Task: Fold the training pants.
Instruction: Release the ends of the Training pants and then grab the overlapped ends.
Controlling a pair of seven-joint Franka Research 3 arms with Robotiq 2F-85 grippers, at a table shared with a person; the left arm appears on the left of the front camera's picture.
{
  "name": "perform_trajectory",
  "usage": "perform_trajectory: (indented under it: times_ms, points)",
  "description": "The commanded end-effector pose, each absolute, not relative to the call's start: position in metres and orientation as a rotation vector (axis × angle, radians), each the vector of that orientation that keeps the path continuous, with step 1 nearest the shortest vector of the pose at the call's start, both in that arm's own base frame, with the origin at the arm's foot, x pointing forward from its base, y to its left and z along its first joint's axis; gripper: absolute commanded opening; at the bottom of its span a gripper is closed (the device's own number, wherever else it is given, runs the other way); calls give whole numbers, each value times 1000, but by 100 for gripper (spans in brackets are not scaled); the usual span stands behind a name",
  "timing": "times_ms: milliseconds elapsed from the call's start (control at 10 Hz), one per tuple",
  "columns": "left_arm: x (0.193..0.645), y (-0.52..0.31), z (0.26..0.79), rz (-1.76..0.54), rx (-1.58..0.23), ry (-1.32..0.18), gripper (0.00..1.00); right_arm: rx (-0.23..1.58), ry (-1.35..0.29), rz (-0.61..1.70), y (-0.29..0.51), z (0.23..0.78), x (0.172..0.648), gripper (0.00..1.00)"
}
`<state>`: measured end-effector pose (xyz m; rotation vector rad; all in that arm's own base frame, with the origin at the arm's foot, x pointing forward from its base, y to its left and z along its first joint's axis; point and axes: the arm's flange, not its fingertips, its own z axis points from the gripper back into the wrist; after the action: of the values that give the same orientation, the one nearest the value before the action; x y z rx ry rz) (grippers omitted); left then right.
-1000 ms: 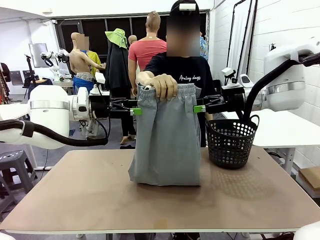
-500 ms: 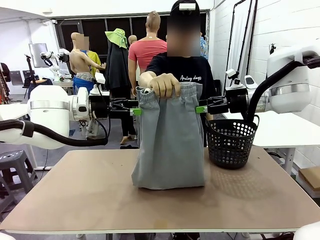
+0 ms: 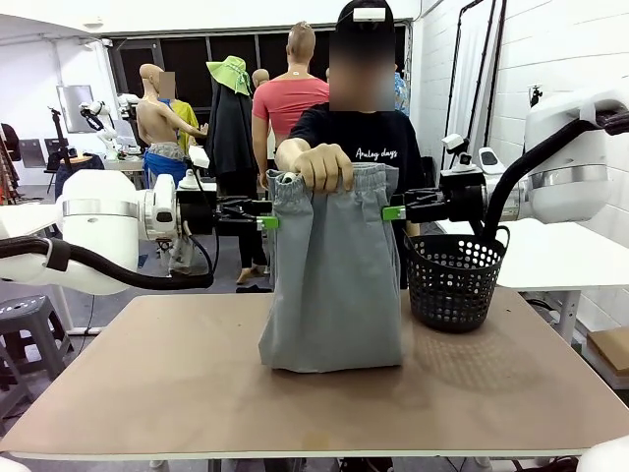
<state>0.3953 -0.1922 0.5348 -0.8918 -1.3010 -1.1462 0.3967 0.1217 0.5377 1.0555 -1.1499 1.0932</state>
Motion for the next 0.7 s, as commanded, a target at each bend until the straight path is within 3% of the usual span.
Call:
perform_trajectory:
  times_ms: [0, 600]
  points:
    - [396, -195, 531, -1092, -850, -1333, 100, 1104, -1152, 1066, 126, 535, 396, 100]
    - [407, -202, 533, -1161, -932, -1301, 100, 1209, -1051, 1124, 127, 533, 387, 100]
